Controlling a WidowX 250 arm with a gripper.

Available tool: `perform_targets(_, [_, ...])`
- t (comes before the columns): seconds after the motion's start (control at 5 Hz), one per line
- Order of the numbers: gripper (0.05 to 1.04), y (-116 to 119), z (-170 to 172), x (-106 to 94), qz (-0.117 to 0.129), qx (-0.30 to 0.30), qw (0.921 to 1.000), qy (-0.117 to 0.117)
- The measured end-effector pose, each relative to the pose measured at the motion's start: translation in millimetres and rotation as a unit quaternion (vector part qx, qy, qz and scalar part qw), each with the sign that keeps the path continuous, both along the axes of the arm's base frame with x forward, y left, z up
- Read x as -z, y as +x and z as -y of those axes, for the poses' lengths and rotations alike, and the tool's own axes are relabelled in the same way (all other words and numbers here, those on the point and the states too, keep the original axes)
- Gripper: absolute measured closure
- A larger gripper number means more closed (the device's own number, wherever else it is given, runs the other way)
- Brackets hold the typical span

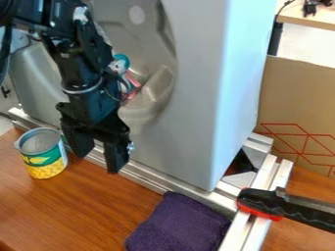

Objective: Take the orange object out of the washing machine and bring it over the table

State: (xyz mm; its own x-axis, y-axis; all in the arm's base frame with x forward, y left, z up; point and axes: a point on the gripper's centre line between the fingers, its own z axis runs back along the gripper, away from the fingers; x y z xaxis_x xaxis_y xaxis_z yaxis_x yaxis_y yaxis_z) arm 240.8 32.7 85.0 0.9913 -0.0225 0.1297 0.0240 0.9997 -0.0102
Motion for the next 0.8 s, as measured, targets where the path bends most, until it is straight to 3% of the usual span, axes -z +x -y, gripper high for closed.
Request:
perform_targets(0.2, [0.083, 19, -7, 6.6, 0.044, -0.088, 0.9951, 0.000])
perform_targets(0.4, [0.083, 30, -9, 3.3, 0.082, -0.131, 0.9875, -0.032])
perform_targets(0.6, [0.083, 40, -16, -6.2, 0.101, -0.163, 0.9809, -0.036])
perform_targets(0.8, [0.083, 44, -25, -14.4, 0.102, -0.197, 0.9749, -0.016])
